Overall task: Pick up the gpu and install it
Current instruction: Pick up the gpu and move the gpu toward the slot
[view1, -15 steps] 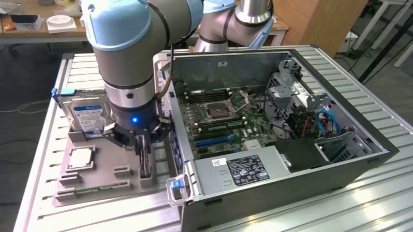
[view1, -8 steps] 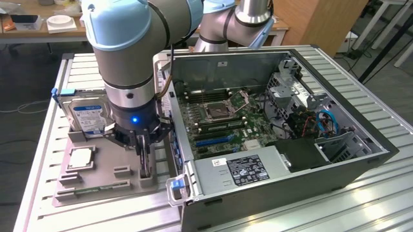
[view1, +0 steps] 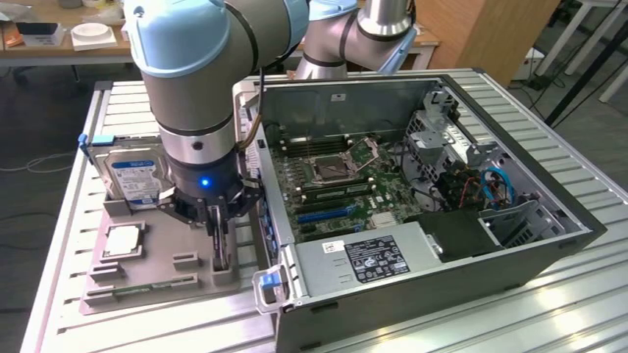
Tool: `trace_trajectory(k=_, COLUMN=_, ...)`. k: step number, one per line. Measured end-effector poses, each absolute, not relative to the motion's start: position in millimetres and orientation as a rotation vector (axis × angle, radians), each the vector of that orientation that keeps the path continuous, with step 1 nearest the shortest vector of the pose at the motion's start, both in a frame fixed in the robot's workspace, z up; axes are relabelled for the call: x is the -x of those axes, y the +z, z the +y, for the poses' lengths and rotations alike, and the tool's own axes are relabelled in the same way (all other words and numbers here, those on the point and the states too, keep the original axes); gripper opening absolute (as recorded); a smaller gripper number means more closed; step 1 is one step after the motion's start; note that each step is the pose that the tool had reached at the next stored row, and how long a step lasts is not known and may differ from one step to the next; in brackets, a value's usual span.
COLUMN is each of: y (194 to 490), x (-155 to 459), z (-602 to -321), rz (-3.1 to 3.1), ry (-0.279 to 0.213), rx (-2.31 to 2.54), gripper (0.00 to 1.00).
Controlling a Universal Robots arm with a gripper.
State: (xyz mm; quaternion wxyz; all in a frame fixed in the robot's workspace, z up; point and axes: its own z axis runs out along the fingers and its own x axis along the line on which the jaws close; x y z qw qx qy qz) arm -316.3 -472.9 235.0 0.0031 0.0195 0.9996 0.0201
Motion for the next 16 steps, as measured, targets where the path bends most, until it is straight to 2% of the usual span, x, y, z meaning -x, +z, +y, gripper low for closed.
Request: trace_trajectory(k=16, y=308.2, x=316.4, z=-472.9, rz=3.135, ry=0.062, rx=-0.061, gripper=0.26)
